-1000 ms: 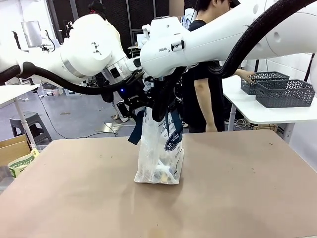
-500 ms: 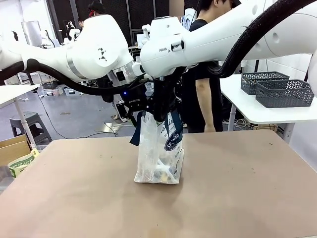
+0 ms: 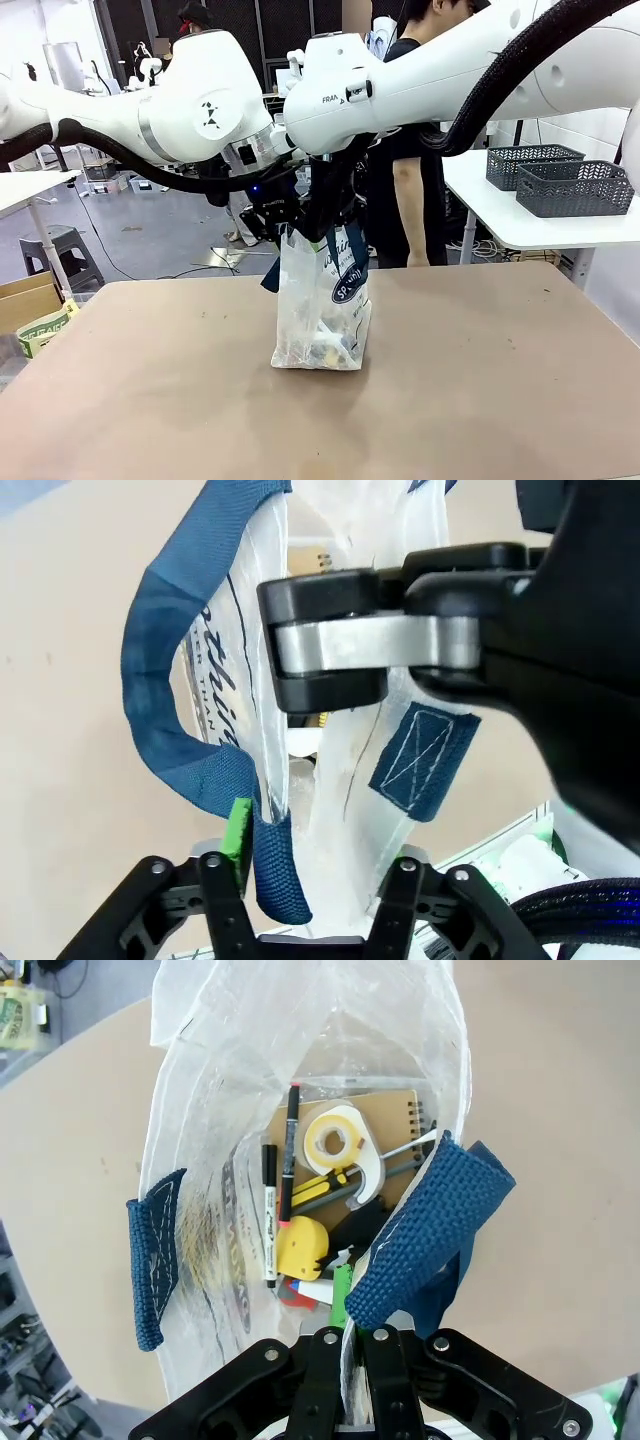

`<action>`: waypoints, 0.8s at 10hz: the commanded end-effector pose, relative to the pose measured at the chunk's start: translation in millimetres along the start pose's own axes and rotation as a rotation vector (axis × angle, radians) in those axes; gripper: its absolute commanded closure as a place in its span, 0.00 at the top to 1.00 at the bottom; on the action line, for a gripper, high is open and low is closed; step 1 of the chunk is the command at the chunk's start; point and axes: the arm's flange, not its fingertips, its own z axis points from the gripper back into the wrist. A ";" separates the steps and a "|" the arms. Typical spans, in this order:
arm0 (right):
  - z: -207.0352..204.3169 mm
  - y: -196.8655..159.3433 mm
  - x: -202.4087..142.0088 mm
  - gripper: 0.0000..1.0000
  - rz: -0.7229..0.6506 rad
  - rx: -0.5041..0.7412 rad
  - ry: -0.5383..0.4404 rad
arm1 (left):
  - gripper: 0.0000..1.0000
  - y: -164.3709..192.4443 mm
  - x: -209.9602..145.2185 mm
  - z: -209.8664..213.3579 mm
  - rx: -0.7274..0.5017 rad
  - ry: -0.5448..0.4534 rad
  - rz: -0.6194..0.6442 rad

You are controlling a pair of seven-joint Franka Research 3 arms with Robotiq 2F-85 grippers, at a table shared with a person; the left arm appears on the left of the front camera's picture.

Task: Transfer purchased items from the store into the shopping bag.
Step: Move the Reusable shopping bag to the right side of the table.

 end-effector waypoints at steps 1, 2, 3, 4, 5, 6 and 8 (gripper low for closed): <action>-0.5 1.2 -0.1 0.00 -0.025 0.018 0.010 | 0.00 -3.6 -2.7 0.9 0.001 -0.028 0.033; -0.2 1.0 0.3 0.00 -0.024 0.017 0.011 | 0.00 -2.7 -3.0 1.2 -0.002 -0.033 0.038; -0.3 0.4 0.1 0.00 -0.026 0.017 0.011 | 0.00 -2.1 -3.2 1.9 -0.005 -0.036 0.040; 0.7 -0.1 0.3 0.00 -0.027 0.019 0.008 | 0.00 -1.4 -3.7 2.7 -0.012 -0.036 0.038; 1.6 -0.9 0.3 0.00 -0.030 0.019 0.005 | 0.00 -0.7 -4.3 4.0 -0.011 -0.038 0.040; 3.0 -2.2 0.4 0.00 -0.032 0.017 0.001 | 0.00 -0.1 -4.9 5.4 -0.013 -0.043 0.042; 5.7 -6.3 1.2 0.00 -0.033 0.033 0.001 | 0.00 2.7 -6.6 8.6 -0.011 -0.052 0.048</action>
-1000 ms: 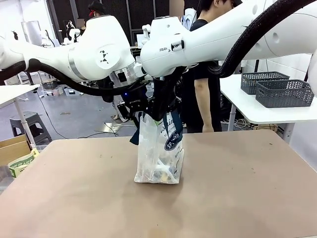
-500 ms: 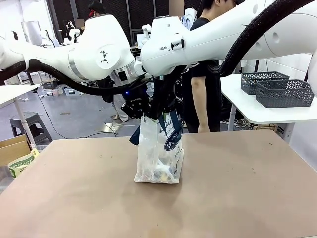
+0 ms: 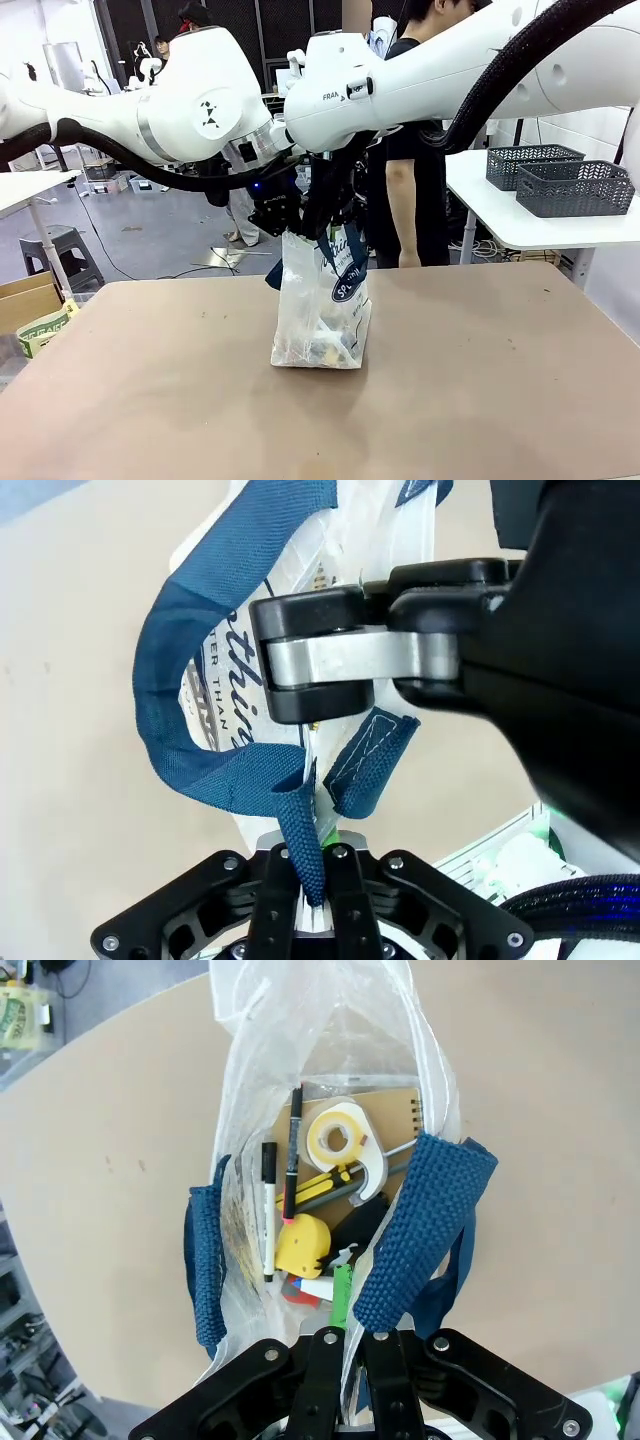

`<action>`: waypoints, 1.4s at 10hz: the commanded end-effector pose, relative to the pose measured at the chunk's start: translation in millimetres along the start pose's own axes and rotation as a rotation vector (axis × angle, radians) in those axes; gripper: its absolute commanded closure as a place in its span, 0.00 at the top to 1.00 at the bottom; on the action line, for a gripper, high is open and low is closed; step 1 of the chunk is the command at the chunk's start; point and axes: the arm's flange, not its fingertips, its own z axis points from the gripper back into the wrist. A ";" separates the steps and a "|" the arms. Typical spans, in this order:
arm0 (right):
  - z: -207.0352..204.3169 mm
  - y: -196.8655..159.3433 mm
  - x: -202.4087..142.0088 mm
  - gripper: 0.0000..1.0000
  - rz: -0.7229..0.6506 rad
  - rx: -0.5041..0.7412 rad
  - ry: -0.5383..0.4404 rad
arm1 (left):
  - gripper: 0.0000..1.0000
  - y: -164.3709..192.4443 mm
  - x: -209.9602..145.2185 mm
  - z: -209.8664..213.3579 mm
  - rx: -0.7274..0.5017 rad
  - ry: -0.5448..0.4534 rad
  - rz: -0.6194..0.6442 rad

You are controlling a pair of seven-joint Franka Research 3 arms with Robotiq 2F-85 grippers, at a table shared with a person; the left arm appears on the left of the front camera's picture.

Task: Transfer purchased items from the store into the shopping bag.
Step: Move the Reusable shopping bag to the right side of the table.

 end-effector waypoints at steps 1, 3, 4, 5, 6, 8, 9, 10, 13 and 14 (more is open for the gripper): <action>4.1 -9.9 1.5 0.00 -0.025 0.049 0.015 | 0.00 7.0 -9.0 5.0 0.004 -0.022 0.049; 7.2 -20.6 1.3 0.00 -0.049 0.069 0.009 | 0.00 9.6 -10.9 7.5 0.017 -0.053 0.055; 7.6 -25.5 1.0 0.00 -0.060 0.092 0.012 | 0.00 2.7 0.0 2.8 0.001 -0.007 0.017; 6.4 -28.1 0.3 0.00 -0.057 0.106 0.017 | 0.00 2.7 0.0 2.8 0.001 -0.007 0.017; 6.4 -31.5 1.5 0.16 -0.038 0.135 0.014 | 0.00 2.7 0.0 2.8 0.001 -0.007 0.017; 14.0 -44.6 -0.7 0.55 -0.050 0.164 0.005 | 0.00 2.7 0.0 2.8 0.001 -0.007 0.017; 19.6 -52.2 -0.4 0.74 -0.069 0.183 -0.011 | 0.00 2.7 0.0 2.8 0.001 -0.007 0.017; 25.2 -61.4 0.7 0.93 -0.093 0.209 -0.030 | 0.00 2.7 0.0 2.8 0.001 -0.007 0.017; 36.6 -97.6 4.1 1.00 -0.191 0.348 -0.085 | 0.00 2.7 0.0 2.8 0.001 -0.007 0.017; 41.8 -109.1 2.5 1.00 -0.204 0.392 -0.091 | 0.00 2.7 0.0 2.8 0.001 -0.007 0.017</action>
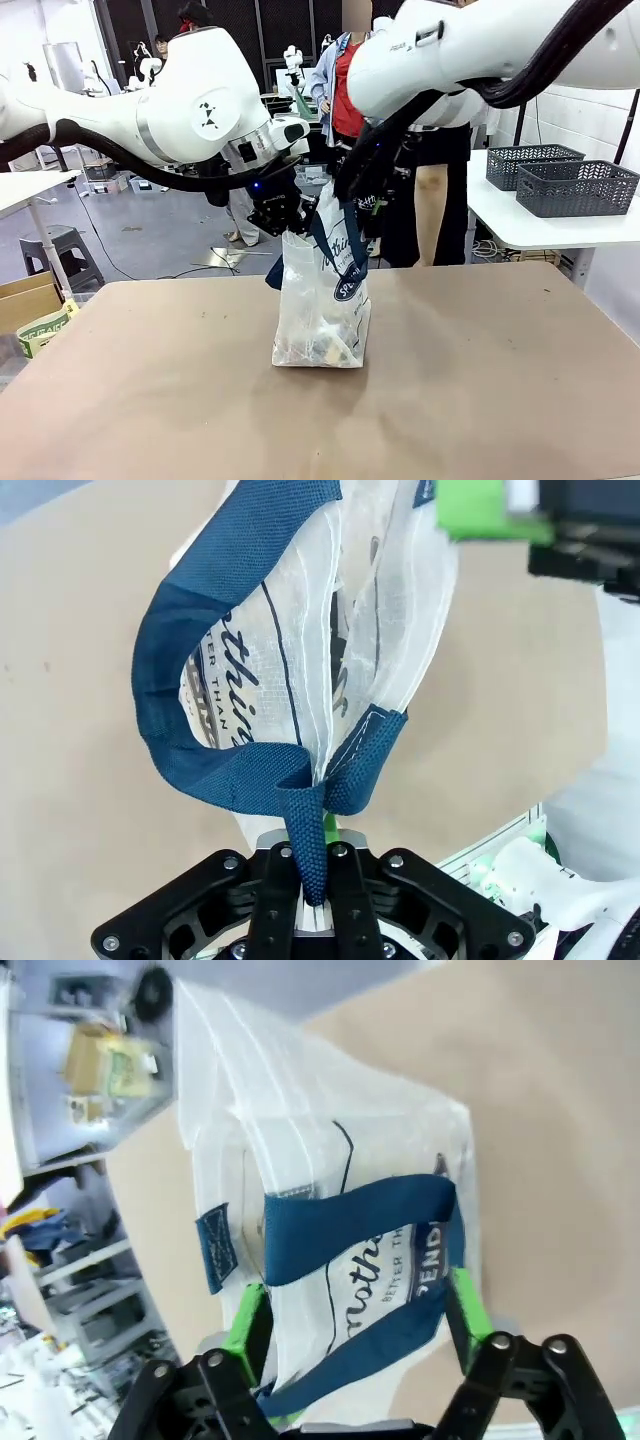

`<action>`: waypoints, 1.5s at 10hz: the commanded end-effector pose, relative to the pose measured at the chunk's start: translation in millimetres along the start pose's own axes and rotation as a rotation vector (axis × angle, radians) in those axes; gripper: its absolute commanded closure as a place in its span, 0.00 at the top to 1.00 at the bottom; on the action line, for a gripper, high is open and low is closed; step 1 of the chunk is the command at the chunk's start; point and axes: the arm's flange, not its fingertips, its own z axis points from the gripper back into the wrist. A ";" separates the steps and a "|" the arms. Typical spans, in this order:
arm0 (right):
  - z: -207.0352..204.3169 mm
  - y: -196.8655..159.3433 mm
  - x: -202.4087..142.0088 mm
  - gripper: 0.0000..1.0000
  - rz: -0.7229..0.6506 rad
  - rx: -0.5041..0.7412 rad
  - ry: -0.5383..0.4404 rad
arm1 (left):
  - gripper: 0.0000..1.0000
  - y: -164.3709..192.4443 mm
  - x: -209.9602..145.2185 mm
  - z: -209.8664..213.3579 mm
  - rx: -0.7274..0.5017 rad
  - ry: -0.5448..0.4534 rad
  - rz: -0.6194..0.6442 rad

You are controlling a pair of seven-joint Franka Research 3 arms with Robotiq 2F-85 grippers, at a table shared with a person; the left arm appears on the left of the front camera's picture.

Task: Transfer purchased items from the store into the shopping bag.
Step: Move the Reusable shopping bag to the right side of the table.

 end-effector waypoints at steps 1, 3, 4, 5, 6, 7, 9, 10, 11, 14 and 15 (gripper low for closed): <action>14.5 -32.0 -10.3 1.00 0.010 0.132 -0.014 | 0.00 1.2 -0.2 3.2 0.002 0.000 -0.003; 44.0 -48.8 -8.4 1.00 0.166 0.285 0.045 | 0.00 1.2 -0.2 3.2 0.002 0.000 -0.003; 57.4 -56.9 -8.0 1.00 0.282 0.349 0.060 | 0.00 1.2 -0.2 3.2 0.002 0.000 -0.003; 70.4 -63.5 -8.5 1.00 0.402 0.419 0.100 | 0.00 1.2 -0.2 3.2 0.002 0.000 -0.003; 78.5 -70.8 -11.0 1.00 0.552 0.435 0.108 | 0.00 1.2 -0.2 3.2 0.002 0.000 -0.003; 80.5 -79.4 -13.8 1.00 0.690 0.434 0.099 | 0.00 1.2 -0.2 3.2 0.002 0.000 -0.003; 79.4 -96.0 -22.8 1.00 0.864 0.455 0.127 | 0.00 1.2 -0.2 3.2 0.002 0.000 -0.003; 78.7 -109.0 -23.9 1.00 0.961 0.432 0.138 | 0.00 1.2 -0.2 3.2 0.002 0.000 -0.003; 73.9 -115.6 -24.3 1.00 1.013 0.447 0.147 | 0.00 1.2 -0.2 3.2 0.002 0.000 -0.003; 47.4 -95.7 -24.3 1.00 1.129 0.291 0.188 | 0.00 1.2 -0.2 3.2 0.002 0.000 -0.003; 63.3 -110.5 -24.4 1.00 1.077 0.419 0.186 | 0.00 1.2 -0.2 3.2 0.002 0.000 -0.003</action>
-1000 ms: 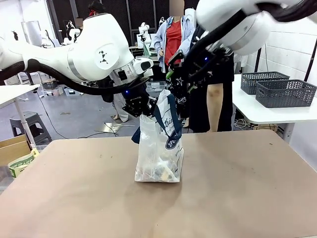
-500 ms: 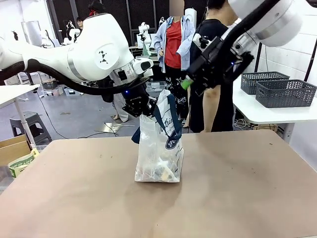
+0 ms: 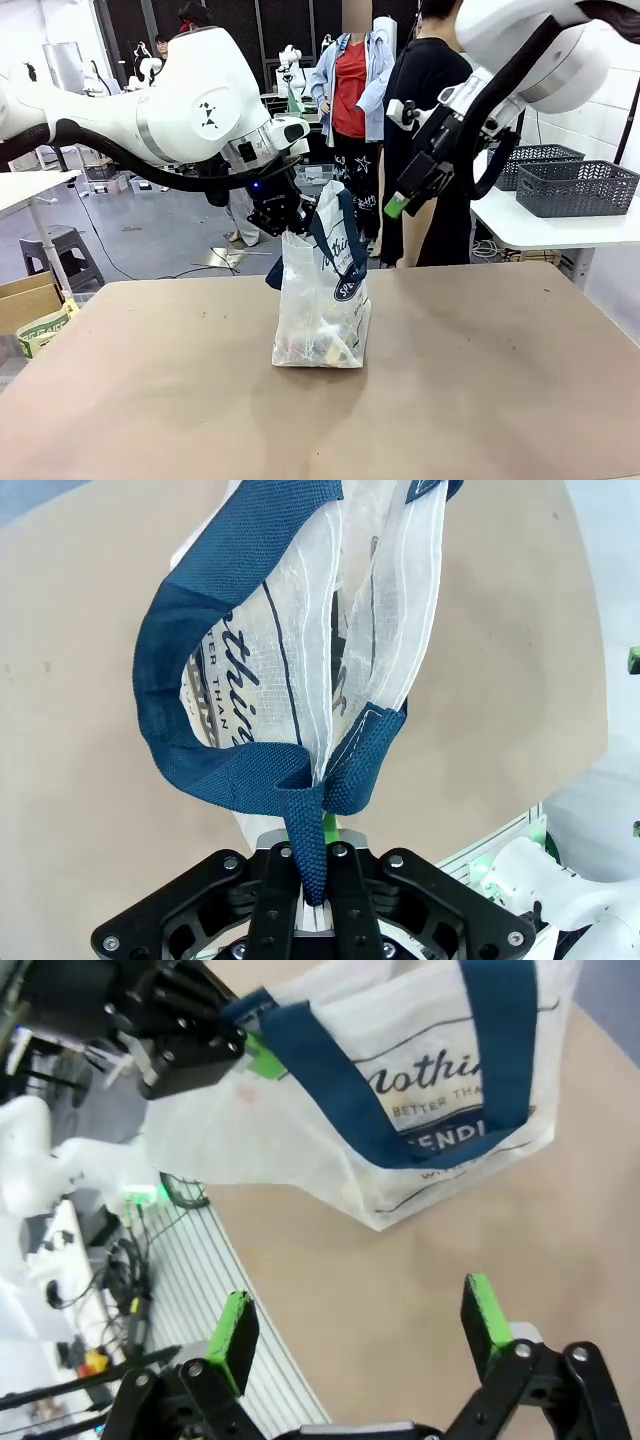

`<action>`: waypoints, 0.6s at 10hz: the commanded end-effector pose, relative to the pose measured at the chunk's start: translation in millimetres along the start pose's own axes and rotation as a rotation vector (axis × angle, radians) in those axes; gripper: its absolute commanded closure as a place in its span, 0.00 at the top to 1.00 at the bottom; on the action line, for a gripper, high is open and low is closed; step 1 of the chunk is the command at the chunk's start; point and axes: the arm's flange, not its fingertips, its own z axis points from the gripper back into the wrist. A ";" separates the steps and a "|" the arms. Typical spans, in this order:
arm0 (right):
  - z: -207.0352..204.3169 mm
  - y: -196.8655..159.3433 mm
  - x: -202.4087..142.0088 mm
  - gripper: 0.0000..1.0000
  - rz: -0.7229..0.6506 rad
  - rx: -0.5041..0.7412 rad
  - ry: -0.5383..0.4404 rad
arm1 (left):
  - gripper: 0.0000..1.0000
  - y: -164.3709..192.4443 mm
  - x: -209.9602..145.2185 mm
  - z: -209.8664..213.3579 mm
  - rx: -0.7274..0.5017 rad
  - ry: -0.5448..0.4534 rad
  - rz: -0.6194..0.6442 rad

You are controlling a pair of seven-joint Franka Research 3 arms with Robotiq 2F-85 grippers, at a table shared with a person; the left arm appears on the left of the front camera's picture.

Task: Transfer purchased items from the store into the shopping bag.
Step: Move the Reusable shopping bag to the right side of the table.

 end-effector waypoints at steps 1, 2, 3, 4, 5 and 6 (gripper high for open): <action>11.2 0.1 -2.6 1.00 -0.030 0.036 -0.048 | 0.00 0.9 -0.3 3.2 0.002 -0.001 -0.003; 11.2 0.1 -2.6 1.00 -0.030 0.036 -0.048 | 0.00 0.9 -0.3 3.2 0.002 -0.001 -0.003; 11.2 0.1 -2.6 1.00 -0.030 0.036 -0.048 | 0.00 0.9 -0.3 3.2 0.002 -0.001 -0.003; 11.2 0.1 -2.6 1.00 -0.030 0.036 -0.048 | 0.00 0.9 -0.3 3.2 0.002 -0.001 -0.003; 11.2 0.1 -2.6 1.00 -0.030 0.036 -0.048 | 0.00 0.9 -0.3 3.2 0.002 -0.001 -0.003; 11.2 0.1 -2.6 1.00 -0.030 0.036 -0.048 | 0.00 0.9 -0.3 3.2 0.002 -0.001 -0.003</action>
